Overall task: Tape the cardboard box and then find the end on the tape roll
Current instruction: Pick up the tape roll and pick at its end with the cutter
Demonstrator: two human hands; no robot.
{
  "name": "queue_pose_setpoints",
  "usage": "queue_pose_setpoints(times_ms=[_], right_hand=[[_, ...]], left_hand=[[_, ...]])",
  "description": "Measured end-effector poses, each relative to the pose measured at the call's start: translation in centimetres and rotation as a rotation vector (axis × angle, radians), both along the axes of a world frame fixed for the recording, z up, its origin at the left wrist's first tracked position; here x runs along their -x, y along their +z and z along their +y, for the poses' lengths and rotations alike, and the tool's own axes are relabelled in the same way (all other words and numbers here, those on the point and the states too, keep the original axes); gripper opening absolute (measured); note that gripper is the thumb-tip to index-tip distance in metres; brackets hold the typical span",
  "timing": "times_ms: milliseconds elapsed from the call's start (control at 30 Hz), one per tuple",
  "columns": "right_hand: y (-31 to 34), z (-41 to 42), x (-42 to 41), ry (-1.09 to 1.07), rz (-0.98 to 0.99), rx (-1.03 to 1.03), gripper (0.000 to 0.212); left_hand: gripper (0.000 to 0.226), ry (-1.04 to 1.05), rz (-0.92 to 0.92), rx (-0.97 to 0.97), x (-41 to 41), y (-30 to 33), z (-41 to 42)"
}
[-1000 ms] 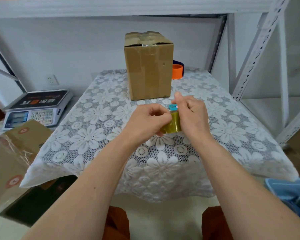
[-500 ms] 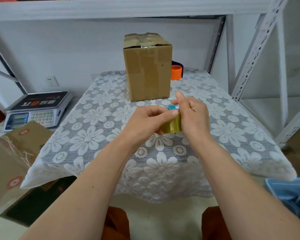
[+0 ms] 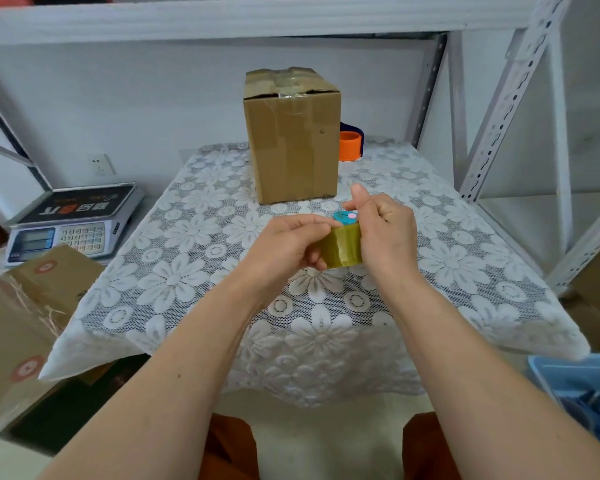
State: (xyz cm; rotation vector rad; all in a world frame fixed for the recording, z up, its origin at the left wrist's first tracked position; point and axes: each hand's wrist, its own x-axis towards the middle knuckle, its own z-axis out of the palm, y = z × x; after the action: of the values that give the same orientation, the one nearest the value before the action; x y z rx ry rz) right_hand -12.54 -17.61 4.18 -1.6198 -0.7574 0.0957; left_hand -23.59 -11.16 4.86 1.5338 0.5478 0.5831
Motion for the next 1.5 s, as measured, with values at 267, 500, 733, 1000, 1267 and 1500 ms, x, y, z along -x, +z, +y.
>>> queue_pose_setpoints(times_ms=[267, 500, 733, 1000, 1267, 1500], right_hand=[[-0.3, 0.4, 0.2, -0.021, -0.044, -0.025, 0.057], [-0.3, 0.5, 0.2, -0.058, -0.089, -0.028, 0.055], [-0.5, 0.7, 0.2, -0.084, -0.108, -0.029, 0.055], [-0.5, 0.6, 0.1, -0.088, -0.109, -0.055, 0.057], [-0.1, 0.2, 0.0, -0.075, -0.050, -0.030, 0.054], [-0.3, 0.5, 0.2, -0.099, -0.121, -0.030, 0.058]], left_hand=[[0.014, 0.231, 0.042, -0.278, -0.4, 0.5, -1.5], [0.016, 0.282, 0.036, -0.269, -0.6, 0.1, -1.6], [0.024, 0.272, 0.042, -0.226, -0.7, 0.1, -1.6], [0.019, 0.215, 0.008, -0.203, -0.6, -0.1, -1.5], [0.019, 0.112, 0.003, -0.168, -0.2, -0.4, -1.1], [0.016, 0.213, -0.008, -0.133, -0.6, -0.3, -1.7]])
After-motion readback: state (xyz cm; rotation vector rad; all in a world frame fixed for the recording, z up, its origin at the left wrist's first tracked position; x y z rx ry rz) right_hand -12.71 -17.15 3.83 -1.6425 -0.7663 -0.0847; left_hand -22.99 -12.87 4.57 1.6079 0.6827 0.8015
